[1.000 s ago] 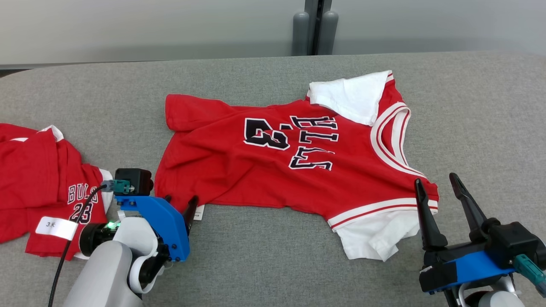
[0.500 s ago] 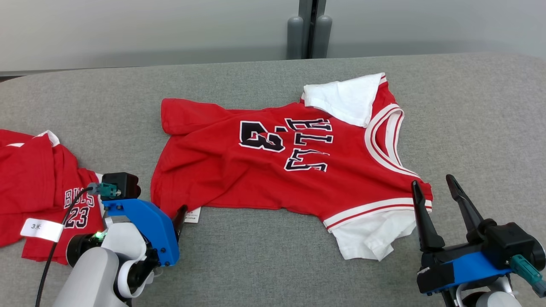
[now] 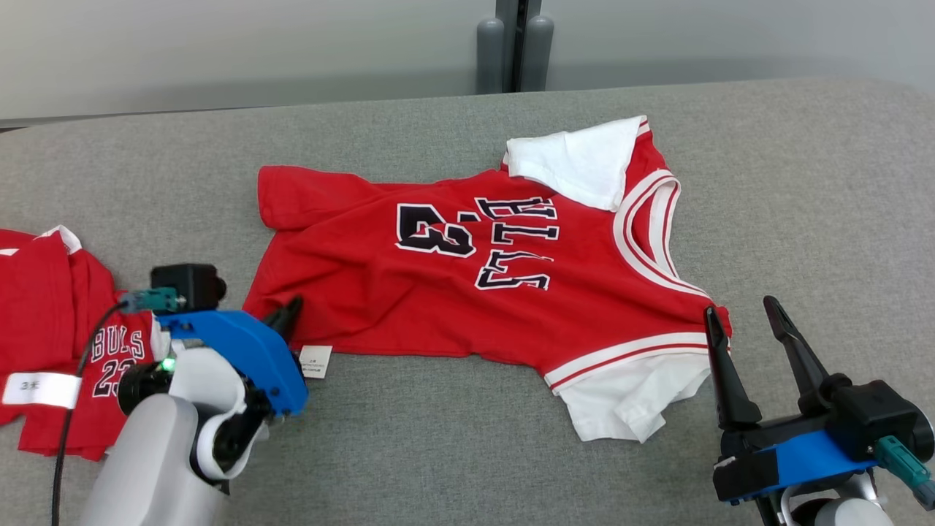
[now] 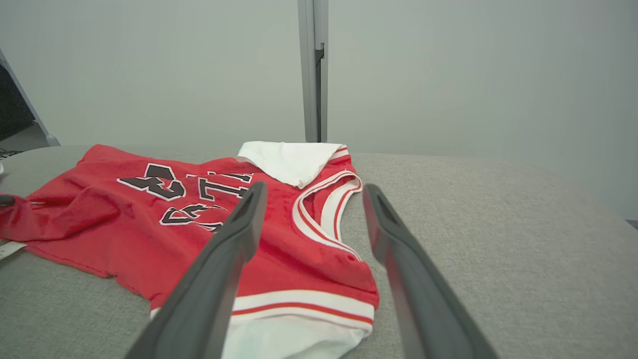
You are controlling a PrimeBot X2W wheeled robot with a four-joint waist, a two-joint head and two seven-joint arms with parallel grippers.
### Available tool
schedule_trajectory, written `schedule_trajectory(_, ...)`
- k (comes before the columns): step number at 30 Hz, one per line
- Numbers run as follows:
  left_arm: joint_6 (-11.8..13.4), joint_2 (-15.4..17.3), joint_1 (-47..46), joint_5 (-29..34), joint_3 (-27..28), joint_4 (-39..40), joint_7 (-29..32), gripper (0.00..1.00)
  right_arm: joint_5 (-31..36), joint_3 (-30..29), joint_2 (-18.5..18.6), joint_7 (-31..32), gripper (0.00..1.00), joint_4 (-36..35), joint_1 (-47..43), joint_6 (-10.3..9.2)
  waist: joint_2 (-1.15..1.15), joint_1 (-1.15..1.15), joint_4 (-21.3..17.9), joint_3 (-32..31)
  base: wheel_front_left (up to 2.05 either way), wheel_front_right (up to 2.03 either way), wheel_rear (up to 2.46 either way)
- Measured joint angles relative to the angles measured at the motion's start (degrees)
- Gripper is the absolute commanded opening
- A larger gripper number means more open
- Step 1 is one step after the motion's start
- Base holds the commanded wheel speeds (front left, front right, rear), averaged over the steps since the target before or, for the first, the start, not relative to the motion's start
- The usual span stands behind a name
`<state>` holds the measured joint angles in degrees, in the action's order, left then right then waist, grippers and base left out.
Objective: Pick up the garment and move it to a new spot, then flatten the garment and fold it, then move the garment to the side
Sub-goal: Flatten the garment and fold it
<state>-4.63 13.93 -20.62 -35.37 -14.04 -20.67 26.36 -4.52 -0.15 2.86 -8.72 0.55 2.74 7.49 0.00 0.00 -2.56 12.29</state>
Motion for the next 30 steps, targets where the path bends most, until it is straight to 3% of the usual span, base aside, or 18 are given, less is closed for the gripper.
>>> schedule_trajectory(6,0.3,-2.3,-3.8,-1.9,3.3,-4.4,-7.4,0.00,0.0,0.5,0.0,0.0,1.00,-0.4,0.3,0.00,0.00,0.00,-0.6,1.3,0.00,0.00,0.00)
schedule_trajectory(14,4.2,-2.6,-10.2,1.6,5.0,-13.6,-17.4,0.00,-0.2,0.5,0.0,-0.2,1.00,-0.9,1.5,0.00,0.00,0.00,-1.9,4.0,0.00,0.00,0.00)
schedule_trajectory(15,4.2,-2.7,-10.8,1.8,4.9,-14.9,-17.9,0.18,-0.2,0.5,0.0,-0.3,1.00,-0.9,1.6,0.00,0.00,0.00,-2.0,4.3,0.00,0.00,0.00)
schedule_trajectory(16,4.2,-2.7,-11.2,2.1,4.7,-16.3,-17.9,1.00,-0.3,0.5,0.0,-0.4,1.00,-0.9,1.7,0.00,0.00,0.00,-2.2,4.5,0.00,0.00,0.00)
schedule_trajectory(25,4.1,-2.3,-12.6,3.3,3.9,-22.0,-22.1,1.00,-0.7,-0.5,0.0,-0.8,1.00,-0.2,1.7,0.00,0.00,0.01,-1.4,4.0,0.00,0.00,0.00)
schedule_trajectory(30,2.0,-2.0,-11.0,3.2,4.1,-20.8,-27.7,1.00,-0.7,-1.9,0.0,-0.9,1.00,0.1,1.7,0.00,0.00,0.01,0.0,1.9,0.00,0.00,0.00)
